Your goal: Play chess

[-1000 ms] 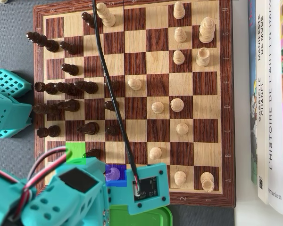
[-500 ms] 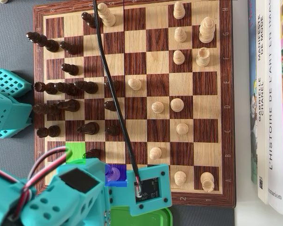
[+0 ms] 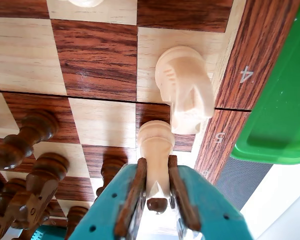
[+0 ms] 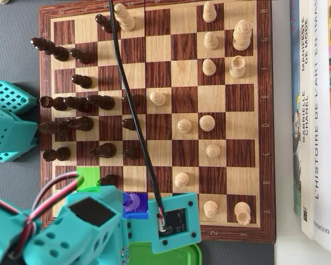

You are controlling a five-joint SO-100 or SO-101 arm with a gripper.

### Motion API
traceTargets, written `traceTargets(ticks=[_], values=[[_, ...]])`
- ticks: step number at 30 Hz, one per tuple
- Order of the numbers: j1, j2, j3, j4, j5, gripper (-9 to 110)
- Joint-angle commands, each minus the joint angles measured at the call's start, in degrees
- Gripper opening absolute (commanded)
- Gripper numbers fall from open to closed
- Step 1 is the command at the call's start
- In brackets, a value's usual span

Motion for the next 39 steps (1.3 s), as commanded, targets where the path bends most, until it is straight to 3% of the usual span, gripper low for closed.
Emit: traceTargets(ticks=[1, 39], values=[[0.9, 0.4, -2.1, -0.1, -0.2, 2], [-0.5, 13.7, 1.8, 1.8, -0.2, 1]])
